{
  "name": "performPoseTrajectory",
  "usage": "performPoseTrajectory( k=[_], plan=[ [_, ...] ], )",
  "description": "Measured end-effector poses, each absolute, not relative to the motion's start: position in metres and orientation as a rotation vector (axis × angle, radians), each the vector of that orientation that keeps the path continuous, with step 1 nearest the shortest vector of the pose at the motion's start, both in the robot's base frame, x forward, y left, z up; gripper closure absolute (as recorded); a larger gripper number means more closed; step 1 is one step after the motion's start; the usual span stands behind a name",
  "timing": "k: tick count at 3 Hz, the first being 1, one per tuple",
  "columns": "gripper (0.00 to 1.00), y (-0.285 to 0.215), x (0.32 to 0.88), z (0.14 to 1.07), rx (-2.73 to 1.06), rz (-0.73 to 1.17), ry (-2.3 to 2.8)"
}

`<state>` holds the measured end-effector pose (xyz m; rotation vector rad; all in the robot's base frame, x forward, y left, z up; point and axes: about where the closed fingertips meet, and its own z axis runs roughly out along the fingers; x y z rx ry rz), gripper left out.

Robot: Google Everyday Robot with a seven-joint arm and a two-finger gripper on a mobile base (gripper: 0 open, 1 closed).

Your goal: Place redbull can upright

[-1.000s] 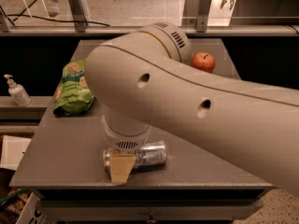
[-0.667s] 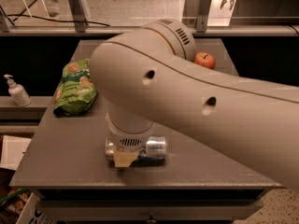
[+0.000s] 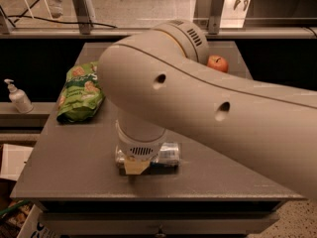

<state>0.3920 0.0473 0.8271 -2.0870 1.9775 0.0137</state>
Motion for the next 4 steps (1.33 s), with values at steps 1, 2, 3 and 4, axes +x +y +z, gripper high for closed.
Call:
performPoseTrajectory(
  k=[1, 2, 3, 4],
  plan=[
    [1.0, 0.045, 0.398, 0.847, -2.035, 0.061, 1.979],
    [1.0, 0.045, 0.415, 0.879, -1.941, 0.221, 1.931],
    [1.0, 0.052, 0.436, 0.907, -1.857, 0.469, 1.801],
    [1.0, 0.059, 0.454, 0.925, -1.761, 0.694, 1.651]
  ],
)
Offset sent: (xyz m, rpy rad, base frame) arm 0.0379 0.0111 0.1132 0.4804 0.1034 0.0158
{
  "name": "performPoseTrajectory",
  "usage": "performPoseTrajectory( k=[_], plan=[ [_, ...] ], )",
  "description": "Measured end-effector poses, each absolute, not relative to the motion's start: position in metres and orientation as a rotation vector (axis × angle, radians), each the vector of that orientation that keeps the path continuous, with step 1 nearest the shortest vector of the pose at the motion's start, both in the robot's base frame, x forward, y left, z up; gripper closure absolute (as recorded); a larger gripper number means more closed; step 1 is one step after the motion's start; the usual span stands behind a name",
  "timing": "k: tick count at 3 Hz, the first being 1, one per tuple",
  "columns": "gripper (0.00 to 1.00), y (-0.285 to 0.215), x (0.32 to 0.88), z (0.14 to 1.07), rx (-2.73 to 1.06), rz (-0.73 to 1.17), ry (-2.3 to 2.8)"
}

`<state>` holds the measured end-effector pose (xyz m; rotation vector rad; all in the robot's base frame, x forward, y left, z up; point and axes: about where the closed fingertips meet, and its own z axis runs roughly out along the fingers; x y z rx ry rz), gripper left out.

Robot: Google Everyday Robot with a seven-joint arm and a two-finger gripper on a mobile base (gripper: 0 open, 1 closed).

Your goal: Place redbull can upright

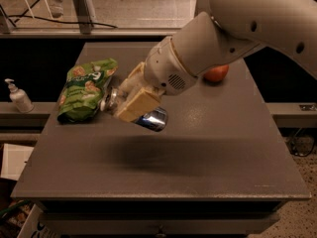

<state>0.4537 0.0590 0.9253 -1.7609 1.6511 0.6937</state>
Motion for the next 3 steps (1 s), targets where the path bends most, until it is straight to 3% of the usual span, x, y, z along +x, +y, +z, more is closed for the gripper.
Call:
performPoseTrajectory(
  k=[1, 3],
  plan=[
    [1.0, 0.065, 0.462, 0.945, -1.599, 0.934, 1.49],
    [1.0, 0.07, 0.454, 0.959, -1.548, 1.017, 1.444]
  ],
)
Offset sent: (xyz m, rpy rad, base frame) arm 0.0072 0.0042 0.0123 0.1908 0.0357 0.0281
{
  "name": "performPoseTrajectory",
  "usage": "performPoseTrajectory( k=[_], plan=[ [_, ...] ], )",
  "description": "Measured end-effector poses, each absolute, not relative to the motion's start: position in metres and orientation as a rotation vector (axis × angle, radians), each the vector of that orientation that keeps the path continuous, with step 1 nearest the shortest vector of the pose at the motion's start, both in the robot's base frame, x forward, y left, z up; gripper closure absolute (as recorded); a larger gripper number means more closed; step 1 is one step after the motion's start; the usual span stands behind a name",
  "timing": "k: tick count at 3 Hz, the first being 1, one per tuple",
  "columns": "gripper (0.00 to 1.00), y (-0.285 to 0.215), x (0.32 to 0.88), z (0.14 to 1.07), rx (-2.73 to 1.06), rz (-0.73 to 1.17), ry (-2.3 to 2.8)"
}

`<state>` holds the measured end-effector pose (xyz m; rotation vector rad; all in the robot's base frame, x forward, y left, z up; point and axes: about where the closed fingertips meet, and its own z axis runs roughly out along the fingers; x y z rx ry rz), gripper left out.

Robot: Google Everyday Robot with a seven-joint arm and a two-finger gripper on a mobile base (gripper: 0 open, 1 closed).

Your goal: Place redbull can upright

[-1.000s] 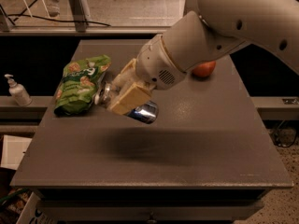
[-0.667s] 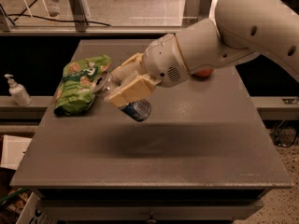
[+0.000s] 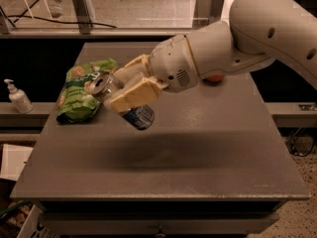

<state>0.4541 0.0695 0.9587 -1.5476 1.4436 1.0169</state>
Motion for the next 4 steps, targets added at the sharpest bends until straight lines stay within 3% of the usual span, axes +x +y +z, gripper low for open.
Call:
performPoseTrajectory(
  k=[4],
  plan=[
    [1.0, -0.013, 0.468, 0.968, -1.314, 0.947, 1.181]
  ],
)
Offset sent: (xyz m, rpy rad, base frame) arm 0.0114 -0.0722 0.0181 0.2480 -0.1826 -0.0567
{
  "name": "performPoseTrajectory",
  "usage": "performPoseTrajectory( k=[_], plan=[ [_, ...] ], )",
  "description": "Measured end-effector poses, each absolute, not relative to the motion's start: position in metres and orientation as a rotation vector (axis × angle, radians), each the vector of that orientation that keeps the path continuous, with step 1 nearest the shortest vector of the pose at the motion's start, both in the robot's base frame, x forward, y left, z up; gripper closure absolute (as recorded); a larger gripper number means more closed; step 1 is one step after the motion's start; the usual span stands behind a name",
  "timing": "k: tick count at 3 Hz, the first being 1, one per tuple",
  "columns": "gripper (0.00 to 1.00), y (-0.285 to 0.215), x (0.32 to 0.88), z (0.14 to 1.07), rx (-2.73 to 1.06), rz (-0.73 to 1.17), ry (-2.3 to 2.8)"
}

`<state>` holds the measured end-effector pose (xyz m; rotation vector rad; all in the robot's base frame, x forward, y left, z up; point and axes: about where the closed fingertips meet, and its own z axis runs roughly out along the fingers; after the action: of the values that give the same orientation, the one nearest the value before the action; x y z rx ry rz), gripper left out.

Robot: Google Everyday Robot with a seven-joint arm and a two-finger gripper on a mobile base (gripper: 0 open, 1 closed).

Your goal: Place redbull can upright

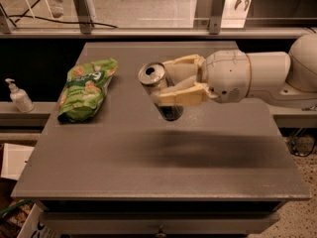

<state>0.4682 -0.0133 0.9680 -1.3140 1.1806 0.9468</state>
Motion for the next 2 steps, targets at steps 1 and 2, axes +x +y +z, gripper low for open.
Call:
performPoseTrajectory(
  k=[1, 2],
  plan=[
    [1.0, -0.03, 0.471, 0.955, -1.259, 0.937, 1.137],
    [1.0, -0.04, 0.475, 0.941, -1.22, 0.929, 1.118]
  ],
)
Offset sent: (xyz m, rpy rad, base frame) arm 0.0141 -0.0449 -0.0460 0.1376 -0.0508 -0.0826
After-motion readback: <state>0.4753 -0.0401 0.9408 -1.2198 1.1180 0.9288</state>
